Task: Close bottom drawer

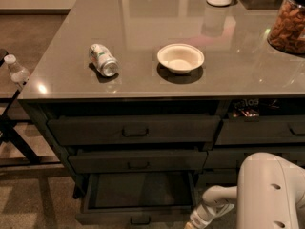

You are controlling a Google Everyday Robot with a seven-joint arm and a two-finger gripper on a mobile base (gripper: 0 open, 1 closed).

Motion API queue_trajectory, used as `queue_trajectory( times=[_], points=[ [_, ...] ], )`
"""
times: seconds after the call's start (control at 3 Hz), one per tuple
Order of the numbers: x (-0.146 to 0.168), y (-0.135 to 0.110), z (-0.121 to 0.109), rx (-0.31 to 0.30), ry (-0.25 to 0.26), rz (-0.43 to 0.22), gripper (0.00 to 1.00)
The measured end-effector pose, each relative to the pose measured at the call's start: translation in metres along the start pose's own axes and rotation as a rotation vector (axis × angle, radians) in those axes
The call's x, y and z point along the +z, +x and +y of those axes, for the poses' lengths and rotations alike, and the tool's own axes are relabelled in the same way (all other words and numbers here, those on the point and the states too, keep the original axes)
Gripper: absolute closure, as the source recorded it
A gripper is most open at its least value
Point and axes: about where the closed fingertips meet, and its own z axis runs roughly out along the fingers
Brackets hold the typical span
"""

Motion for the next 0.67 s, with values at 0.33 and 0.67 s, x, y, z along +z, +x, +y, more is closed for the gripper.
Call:
queue_trajectory(
  times=[0.33, 0.67],
  points=[
    [-0.0066, -0.0285, -0.0174, -0.003, 0.031, -0.071, 1.0],
    [-0.0069, -0.0274, -0.0159, -0.003, 0.031, -0.072, 1.0]
  ],
)
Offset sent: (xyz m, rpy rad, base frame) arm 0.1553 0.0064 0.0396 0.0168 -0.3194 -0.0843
